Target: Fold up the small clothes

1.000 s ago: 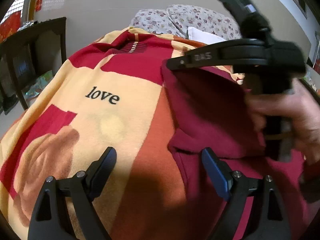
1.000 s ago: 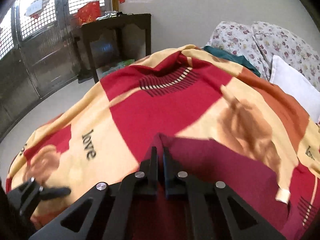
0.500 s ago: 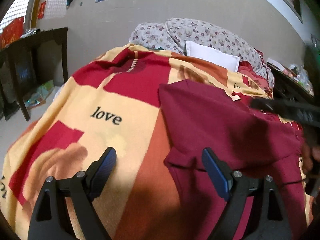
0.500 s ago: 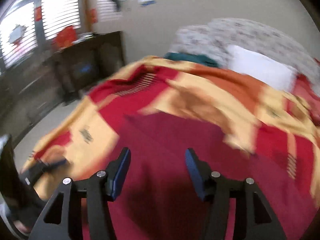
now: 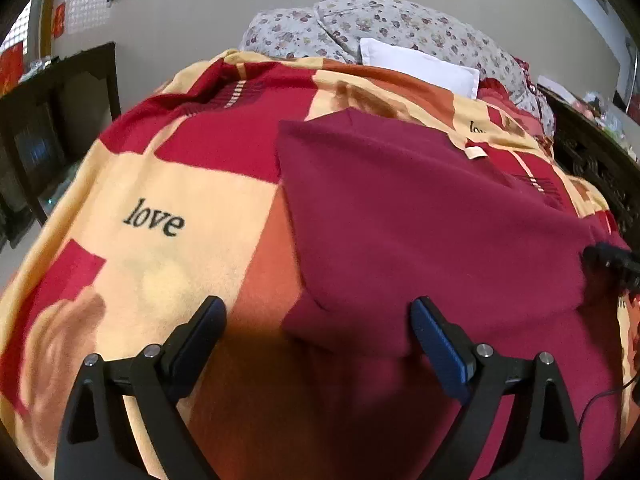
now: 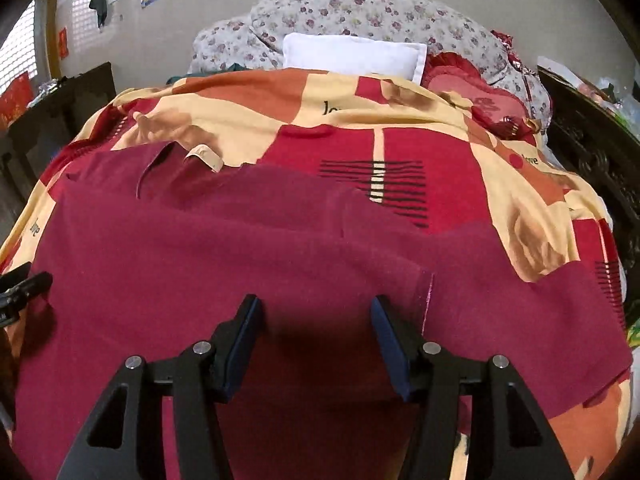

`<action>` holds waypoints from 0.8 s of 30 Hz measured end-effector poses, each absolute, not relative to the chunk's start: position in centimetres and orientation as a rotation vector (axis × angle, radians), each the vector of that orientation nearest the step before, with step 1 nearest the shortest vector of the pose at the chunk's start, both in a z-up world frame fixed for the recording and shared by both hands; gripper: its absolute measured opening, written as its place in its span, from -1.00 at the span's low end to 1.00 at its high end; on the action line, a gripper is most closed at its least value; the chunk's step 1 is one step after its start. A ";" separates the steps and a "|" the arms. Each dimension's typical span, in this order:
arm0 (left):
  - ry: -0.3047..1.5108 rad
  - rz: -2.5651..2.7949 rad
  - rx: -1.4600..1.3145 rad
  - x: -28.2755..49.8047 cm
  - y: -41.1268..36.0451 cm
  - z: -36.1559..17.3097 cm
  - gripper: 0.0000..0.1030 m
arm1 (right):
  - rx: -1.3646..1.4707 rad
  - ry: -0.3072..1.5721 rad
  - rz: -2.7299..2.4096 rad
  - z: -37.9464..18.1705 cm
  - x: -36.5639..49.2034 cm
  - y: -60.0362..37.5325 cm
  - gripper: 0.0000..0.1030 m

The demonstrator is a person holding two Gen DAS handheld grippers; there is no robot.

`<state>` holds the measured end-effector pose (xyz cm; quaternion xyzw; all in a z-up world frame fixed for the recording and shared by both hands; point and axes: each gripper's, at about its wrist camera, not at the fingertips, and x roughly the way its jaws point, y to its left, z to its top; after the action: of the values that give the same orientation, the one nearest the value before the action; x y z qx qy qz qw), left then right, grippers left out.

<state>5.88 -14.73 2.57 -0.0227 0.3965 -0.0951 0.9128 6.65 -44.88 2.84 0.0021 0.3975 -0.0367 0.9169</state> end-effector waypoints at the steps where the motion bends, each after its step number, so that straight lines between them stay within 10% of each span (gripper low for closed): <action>1: 0.810 -0.201 -0.049 5.6 -14.8 2.9 0.81 | 0.016 0.813 -0.073 3.3 6.4 -44.9 0.19; 24: 0.809 -0.216 0.002 8.3 -22.2 3.7 0.82 | 0.033 0.800 -0.104 2.8 8.2 -44.9 0.60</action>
<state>8.33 -22.22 3.66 0.0010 0.3926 -0.1050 0.9137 8.23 -44.85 2.83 0.0161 0.3890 -0.0506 0.9197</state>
